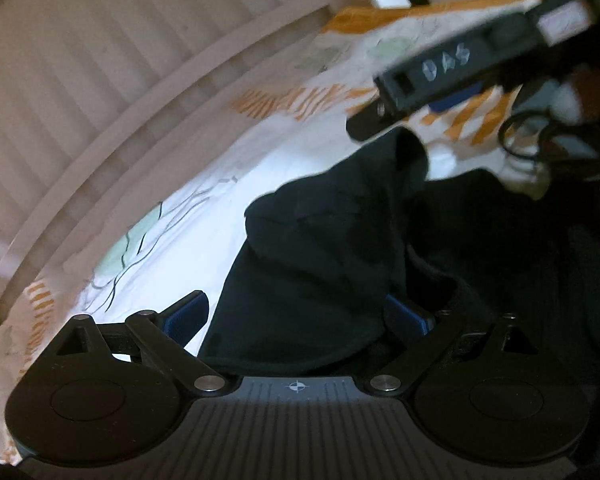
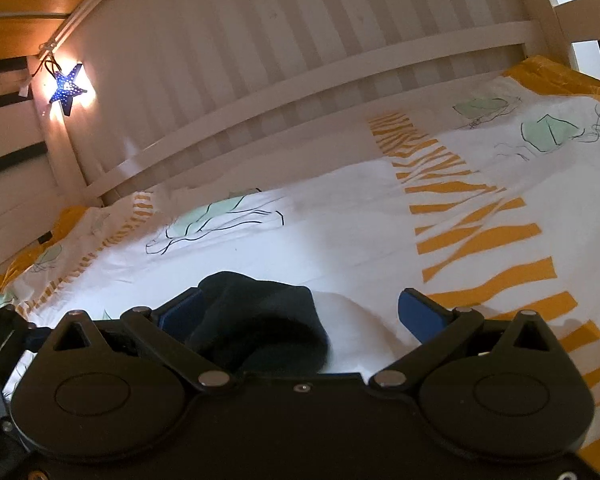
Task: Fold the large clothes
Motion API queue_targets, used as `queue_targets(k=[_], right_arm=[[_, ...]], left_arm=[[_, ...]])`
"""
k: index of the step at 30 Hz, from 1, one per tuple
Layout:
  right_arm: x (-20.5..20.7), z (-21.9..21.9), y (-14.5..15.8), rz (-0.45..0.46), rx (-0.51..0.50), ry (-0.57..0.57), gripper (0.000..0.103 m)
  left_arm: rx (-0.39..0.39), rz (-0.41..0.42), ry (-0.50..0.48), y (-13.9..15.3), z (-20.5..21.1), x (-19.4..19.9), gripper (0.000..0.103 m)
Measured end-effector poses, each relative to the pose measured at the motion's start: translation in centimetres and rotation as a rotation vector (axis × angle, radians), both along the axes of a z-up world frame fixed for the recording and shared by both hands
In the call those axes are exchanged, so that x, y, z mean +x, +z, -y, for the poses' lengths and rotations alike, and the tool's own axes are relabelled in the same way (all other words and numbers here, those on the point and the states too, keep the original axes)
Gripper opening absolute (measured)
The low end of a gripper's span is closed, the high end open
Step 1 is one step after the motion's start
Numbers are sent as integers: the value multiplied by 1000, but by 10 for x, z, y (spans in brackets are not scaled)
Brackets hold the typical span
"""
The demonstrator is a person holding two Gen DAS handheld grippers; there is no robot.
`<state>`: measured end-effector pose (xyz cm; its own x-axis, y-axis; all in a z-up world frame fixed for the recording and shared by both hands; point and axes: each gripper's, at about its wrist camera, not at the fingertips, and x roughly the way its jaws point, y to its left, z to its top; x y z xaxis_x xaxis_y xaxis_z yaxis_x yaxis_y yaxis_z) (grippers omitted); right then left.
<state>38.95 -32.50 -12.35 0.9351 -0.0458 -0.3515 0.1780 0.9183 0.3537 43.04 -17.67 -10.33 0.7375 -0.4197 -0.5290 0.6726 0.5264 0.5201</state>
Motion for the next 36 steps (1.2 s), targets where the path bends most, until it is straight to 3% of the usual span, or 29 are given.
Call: queue_targets(k=[7,16,20,22,24,27,29,34,36], right_arm=[[-1,5,-3,-4,32,-12,102],[0,6,-6,-31,42,2,102],[-1,5,-7,-37,47,7,102],[-1,5,-5,-37,43,11,102],[-2,3,-4,-39,32,19,102],[-1,-4,-1,-47,-10,46,102],[0,-10,0,-51,-43,65,102],[3,-26,2,-68,-104,158,102],[7,-33,0,-91,-131,193,102]], left_arm=[[15,-10,-20,0,-27,-8,95],[63,31,70,-11,-4,25,97],[57,121,189,-6,-2,49,97],[-21,116,270,4,-13,64,97],[-148,63,390,16,-31,83,97],[-400,-114,581,28,-71,112,97],[-507,-227,661,24,-92,126,97],[-428,-206,619,8,-92,120,96],[-436,-211,596,3,-94,116,96]])
